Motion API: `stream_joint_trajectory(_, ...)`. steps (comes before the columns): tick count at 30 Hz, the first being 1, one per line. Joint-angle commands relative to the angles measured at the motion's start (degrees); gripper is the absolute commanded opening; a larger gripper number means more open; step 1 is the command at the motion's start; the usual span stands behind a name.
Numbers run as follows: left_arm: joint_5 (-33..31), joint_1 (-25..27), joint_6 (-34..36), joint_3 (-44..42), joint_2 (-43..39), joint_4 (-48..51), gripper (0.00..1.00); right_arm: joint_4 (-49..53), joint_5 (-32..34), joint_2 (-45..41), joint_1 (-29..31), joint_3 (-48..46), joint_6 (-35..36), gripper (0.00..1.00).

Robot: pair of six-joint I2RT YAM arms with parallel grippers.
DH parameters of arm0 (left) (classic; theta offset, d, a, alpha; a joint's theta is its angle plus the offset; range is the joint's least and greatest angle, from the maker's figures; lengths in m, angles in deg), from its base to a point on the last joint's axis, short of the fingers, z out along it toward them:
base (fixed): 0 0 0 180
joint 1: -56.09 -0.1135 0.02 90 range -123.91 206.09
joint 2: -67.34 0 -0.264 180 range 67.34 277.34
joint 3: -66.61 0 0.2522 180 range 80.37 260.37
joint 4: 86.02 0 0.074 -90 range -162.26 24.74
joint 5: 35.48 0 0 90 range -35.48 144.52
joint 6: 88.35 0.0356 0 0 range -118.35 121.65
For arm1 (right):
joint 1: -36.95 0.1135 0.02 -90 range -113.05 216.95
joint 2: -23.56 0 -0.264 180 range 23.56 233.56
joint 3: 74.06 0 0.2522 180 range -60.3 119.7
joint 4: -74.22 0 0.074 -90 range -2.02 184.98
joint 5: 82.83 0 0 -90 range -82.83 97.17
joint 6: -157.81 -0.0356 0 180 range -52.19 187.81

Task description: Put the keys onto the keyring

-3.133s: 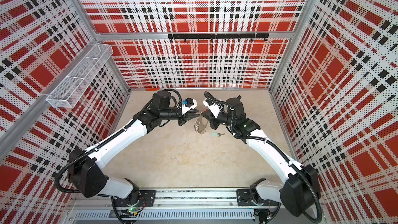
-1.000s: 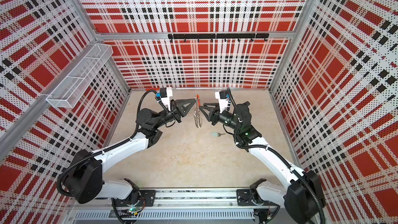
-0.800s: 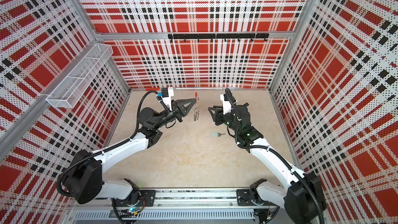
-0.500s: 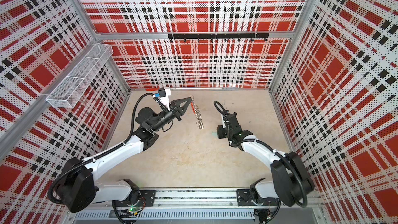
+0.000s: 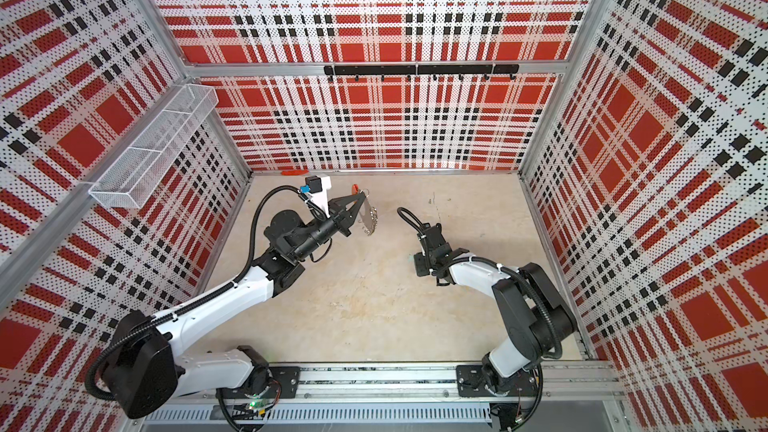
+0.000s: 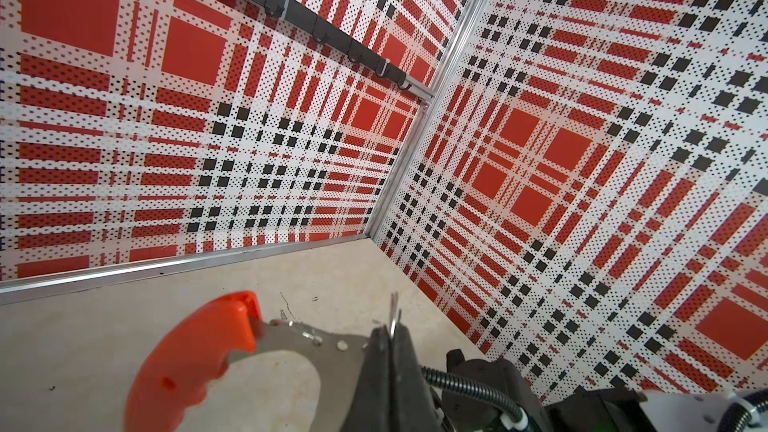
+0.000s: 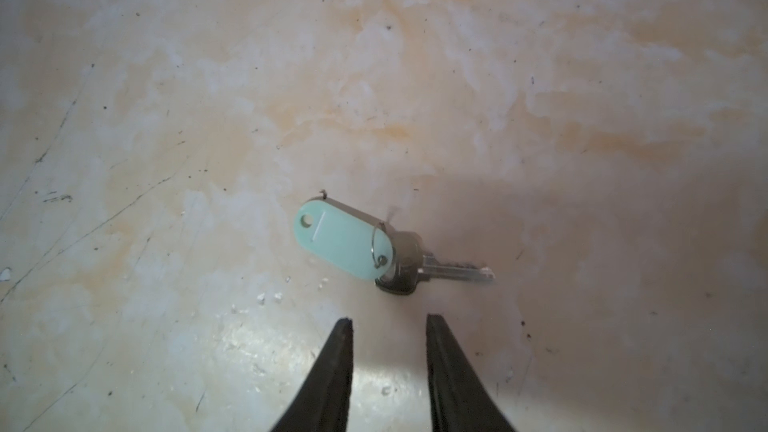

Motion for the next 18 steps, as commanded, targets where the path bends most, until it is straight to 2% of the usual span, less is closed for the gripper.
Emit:
stream_joint_trajectory(1,-1.0,0.6,2.0,0.2,-1.2,-0.7,0.00,-1.5,0.0,2.2,0.4,1.9,1.6,0.30)
stream_joint_trajectory(8,-0.9,0.7,2.8,1.0,-1.2,0.4,0.00,-1.8,0.7,5.4,0.4,4.2,2.9,0.22)
stream_joint_trajectory(18,-1.0,0.8,2.8,1.4,-0.7,0.9,0.00,-2.2,1.3,7.6,0.4,5.1,3.9,0.18)
